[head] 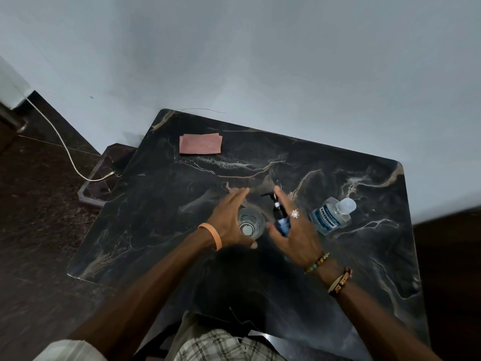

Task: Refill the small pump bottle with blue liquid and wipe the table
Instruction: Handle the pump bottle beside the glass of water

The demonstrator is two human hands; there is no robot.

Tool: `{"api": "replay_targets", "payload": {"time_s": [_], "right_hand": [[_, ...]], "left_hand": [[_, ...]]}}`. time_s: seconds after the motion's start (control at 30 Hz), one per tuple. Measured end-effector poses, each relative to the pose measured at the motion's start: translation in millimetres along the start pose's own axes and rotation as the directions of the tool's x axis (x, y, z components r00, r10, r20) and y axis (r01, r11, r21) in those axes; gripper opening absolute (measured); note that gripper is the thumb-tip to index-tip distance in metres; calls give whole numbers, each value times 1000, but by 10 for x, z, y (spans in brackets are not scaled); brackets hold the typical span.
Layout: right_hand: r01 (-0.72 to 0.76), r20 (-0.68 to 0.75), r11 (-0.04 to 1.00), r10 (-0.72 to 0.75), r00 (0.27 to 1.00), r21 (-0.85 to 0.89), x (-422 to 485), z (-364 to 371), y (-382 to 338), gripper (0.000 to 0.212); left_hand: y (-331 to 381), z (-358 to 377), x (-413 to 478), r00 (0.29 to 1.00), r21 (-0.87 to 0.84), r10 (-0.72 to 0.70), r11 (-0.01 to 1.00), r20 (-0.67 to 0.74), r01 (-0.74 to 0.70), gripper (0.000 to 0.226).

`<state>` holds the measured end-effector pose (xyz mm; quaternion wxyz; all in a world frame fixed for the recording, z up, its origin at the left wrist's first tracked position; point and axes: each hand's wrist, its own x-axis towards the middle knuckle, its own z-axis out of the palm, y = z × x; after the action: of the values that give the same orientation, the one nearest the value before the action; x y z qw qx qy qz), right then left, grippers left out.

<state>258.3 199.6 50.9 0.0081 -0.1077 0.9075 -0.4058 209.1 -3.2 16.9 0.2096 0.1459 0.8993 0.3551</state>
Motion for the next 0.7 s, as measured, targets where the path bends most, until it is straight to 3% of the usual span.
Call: {"api": "replay_targets", "payload": {"time_s": [0.1, 0.23, 0.4, 0.53, 0.7], "right_hand": [[-61, 147, 995, 71, 987, -76, -94, 151, 0, 91], [-3, 201, 964, 59, 978, -265, -225, 250, -8, 91], [-64, 269, 935, 166, 949, -350, -321, 284, 20, 95], [-67, 243, 924, 168, 955, -376, -359, 292, 61, 95], [-73, 187, 912, 161, 969, -404, -339, 307, 62, 95]], "left_hand": [[-142, 218, 9, 997, -37, -52, 998, 58, 55, 137], [-232, 397, 39, 995, -105, -41, 994, -91, 31, 89], [-297, 492, 3, 982, -49, -9, 999, -190, -1, 86], [-318, 498, -5, 978, 4, 12, 1000, -210, -11, 89], [-266, 496, -14, 972, 44, 74, 997, -224, -66, 77]]}}
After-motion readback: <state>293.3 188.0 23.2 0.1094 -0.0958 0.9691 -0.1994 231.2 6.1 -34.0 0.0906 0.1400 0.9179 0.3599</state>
